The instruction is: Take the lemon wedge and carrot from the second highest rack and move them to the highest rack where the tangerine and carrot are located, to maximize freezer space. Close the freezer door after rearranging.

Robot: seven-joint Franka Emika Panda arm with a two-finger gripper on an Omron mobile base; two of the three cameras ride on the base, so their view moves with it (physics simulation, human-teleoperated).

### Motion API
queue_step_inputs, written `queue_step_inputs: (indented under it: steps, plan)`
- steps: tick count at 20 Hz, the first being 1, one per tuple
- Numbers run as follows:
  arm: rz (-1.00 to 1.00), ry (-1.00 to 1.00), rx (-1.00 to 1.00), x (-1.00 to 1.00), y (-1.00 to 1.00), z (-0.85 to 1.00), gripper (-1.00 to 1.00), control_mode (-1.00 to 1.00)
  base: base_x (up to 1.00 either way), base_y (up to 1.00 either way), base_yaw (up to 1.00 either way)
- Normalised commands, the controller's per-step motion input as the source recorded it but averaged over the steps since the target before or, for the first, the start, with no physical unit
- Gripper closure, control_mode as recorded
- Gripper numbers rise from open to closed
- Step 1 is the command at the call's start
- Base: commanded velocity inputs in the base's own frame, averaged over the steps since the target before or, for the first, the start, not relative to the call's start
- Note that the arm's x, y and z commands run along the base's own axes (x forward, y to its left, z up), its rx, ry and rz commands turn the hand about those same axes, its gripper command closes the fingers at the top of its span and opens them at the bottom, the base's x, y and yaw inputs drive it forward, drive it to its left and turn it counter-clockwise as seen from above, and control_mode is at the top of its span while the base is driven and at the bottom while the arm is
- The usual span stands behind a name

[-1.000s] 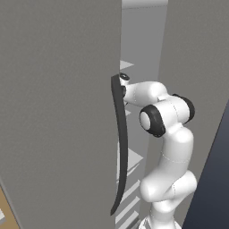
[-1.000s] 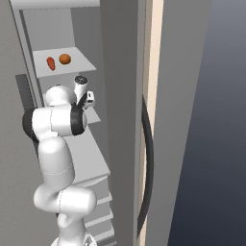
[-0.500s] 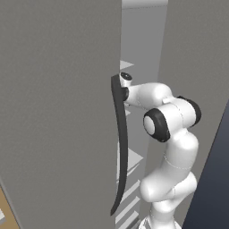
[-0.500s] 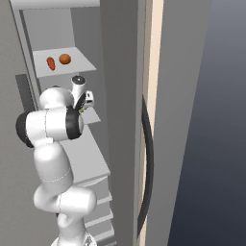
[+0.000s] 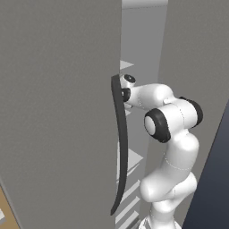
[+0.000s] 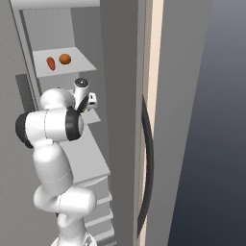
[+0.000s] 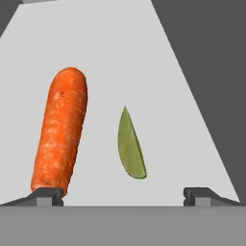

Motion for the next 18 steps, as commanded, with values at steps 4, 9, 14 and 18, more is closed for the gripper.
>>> queue_step_inputs:
  steps: [4, 9, 14, 18]
  plan:
    - [0.00, 0.00, 0.00, 0.33, 0.00, 0.00, -1.00, -1.00, 0.00, 0.00, 0.00]
    - [0.00, 0.01, 0.00, 0.29, 0.00, -0.02, -1.00, -1.00, 0.00, 0.00, 0.00]
    - [0.00, 0.10, 0.00, 0.22, 0.00, -0.15, -1.00, -1.00, 0.00, 0.00, 0.00]
    - [0.00, 0.16, -0.02, 0.19, 0.00, -0.24, -1.00, -1.00, 0.00, 0.00, 0.00]
